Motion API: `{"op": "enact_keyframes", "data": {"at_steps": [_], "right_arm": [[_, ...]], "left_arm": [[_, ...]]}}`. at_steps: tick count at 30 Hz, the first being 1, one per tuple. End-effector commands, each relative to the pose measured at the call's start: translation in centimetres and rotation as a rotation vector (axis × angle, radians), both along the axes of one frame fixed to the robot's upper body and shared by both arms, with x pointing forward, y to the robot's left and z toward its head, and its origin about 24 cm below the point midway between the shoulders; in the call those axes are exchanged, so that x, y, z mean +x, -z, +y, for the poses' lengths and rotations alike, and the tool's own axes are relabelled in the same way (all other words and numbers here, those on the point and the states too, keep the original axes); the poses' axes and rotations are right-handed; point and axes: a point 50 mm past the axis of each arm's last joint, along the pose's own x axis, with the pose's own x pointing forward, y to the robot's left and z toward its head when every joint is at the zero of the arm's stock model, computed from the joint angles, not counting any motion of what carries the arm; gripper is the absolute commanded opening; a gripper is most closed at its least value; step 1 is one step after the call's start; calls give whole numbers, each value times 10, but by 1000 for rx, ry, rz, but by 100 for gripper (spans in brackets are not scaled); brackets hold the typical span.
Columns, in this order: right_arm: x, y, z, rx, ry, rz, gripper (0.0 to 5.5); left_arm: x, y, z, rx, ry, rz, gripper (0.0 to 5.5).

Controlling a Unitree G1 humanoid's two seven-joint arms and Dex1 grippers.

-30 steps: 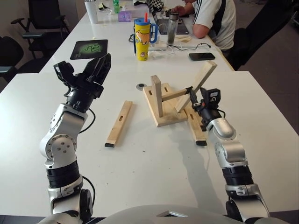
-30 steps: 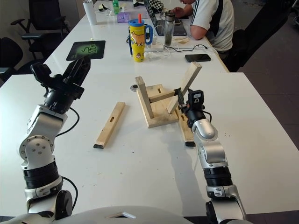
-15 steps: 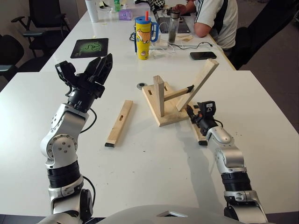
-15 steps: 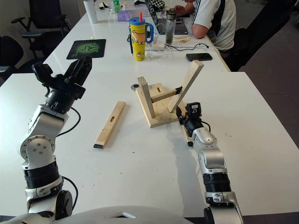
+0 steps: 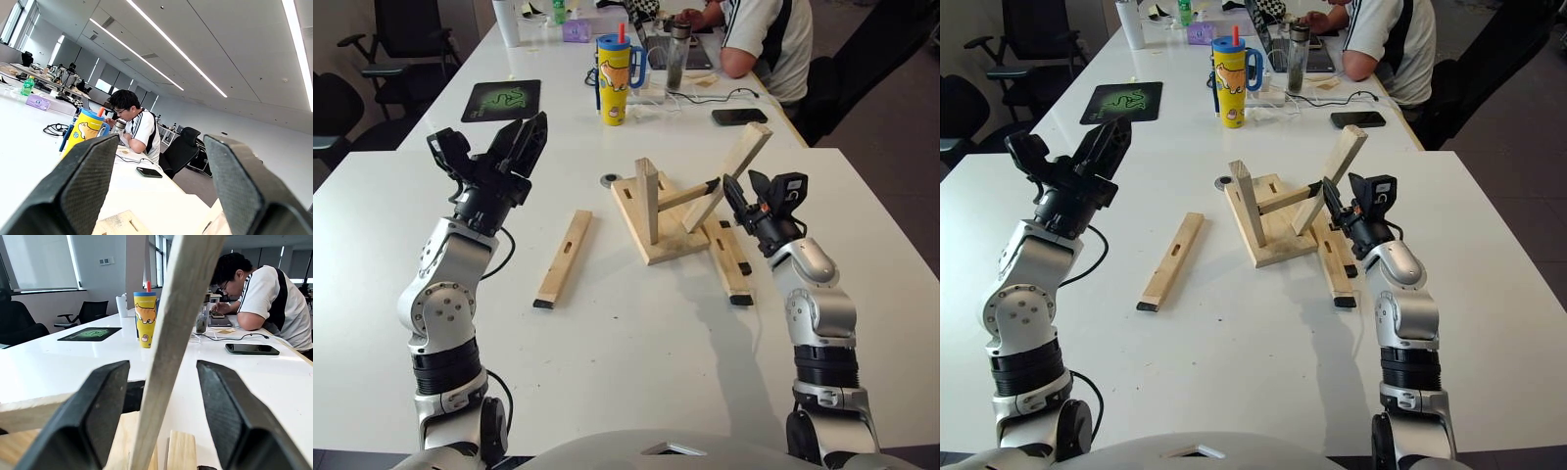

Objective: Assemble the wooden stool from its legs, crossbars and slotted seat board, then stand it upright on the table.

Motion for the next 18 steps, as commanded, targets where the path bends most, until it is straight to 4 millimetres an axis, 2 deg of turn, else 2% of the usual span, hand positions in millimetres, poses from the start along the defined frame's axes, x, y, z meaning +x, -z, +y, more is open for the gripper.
{"op": "enact_keyframes", "data": {"at_steps": [1, 8, 18], "right_arm": [[11, -25, 6, 58, 2, -59, 253], [19, -35, 12, 108, -41, -42, 253], [-4, -19, 41, 140, -229, 99, 253]], "left_arm": [[1, 2, 0, 16, -5, 9, 320], [0, 2, -1, 16, -4, 4, 320], [2, 2, 1, 10, -21, 3, 320]]}}
